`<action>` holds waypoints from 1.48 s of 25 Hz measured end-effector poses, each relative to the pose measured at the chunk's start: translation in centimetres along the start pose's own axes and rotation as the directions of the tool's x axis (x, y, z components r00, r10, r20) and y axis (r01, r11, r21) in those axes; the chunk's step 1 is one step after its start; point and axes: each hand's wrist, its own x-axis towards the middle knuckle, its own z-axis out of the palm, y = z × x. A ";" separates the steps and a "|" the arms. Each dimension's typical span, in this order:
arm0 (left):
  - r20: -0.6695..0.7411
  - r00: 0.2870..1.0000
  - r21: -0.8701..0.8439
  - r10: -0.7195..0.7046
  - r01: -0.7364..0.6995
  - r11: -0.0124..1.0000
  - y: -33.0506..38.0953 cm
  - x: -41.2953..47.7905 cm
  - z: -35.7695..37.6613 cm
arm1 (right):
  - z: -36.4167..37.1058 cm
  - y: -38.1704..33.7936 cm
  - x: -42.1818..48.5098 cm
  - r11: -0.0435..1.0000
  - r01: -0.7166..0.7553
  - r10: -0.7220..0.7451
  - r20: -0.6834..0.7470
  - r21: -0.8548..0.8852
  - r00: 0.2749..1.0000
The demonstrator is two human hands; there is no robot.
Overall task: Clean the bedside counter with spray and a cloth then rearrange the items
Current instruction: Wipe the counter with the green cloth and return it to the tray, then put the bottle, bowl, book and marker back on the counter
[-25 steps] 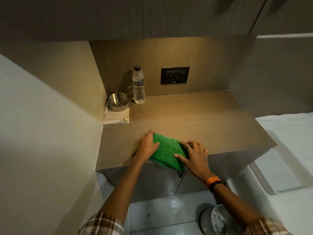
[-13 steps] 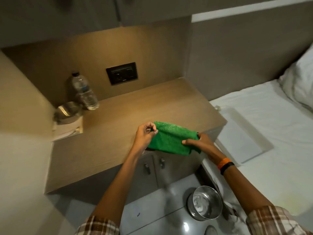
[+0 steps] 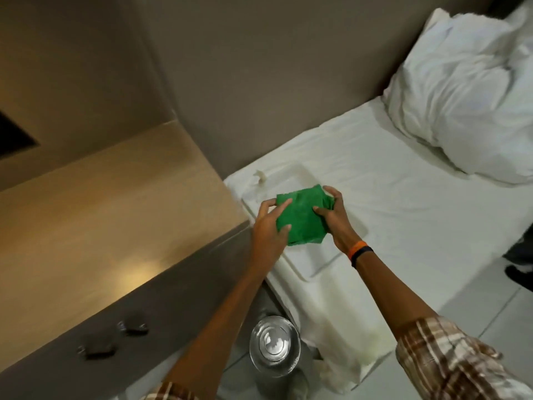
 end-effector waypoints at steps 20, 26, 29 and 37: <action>0.359 0.926 0.731 -0.116 -0.202 0.652 -14.8 7.0 20.0 | -7.3 18.6 11.7 0.000 0.177 -0.091 0.176 -0.984 0.980; 0.232 0.930 0.675 0.286 -0.365 0.641 -2.3 6.6 6.4 | -3.0 2.7 4.8 0.032 0.266 -0.463 0.221 -0.963 0.858; 0.112 0.953 0.738 0.280 -0.269 0.619 3.4 6.7 -2.0 | 1.0 -5.5 0.7 0.004 0.351 -0.565 0.287 -0.937 0.774; -0.220 0.960 0.843 0.174 0.098 0.529 -0.1 -1.4 -23.4 | 19.0 -12.4 -7.2 -0.095 0.602 -0.615 0.522 -0.793 0.591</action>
